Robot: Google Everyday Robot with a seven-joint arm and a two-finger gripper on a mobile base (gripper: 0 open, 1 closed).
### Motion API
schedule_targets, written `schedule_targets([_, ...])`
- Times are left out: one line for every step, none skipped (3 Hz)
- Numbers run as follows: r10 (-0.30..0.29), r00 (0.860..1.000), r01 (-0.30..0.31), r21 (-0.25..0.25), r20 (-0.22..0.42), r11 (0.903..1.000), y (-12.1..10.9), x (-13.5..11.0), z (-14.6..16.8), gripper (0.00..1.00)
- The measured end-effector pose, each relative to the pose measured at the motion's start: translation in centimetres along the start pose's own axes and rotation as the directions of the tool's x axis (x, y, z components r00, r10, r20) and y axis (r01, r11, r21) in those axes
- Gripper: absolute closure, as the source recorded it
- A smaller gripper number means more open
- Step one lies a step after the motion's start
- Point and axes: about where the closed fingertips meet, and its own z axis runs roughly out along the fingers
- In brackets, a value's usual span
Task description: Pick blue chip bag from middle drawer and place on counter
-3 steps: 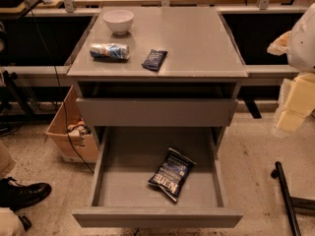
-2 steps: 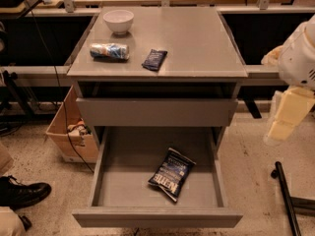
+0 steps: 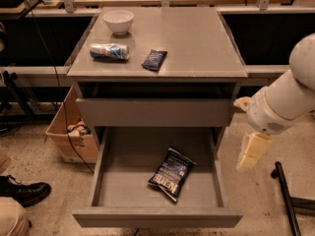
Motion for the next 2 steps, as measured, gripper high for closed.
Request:
schedule_targets([-0.03,0.999,0.032,-0.027,0.043,0.9991,0.2,0.8,4.5,0.0])
schedule_targets([-0.039,0.994,0.05,-0.11,0.101,0.9927,2.7,0.9,9.9,0.0])
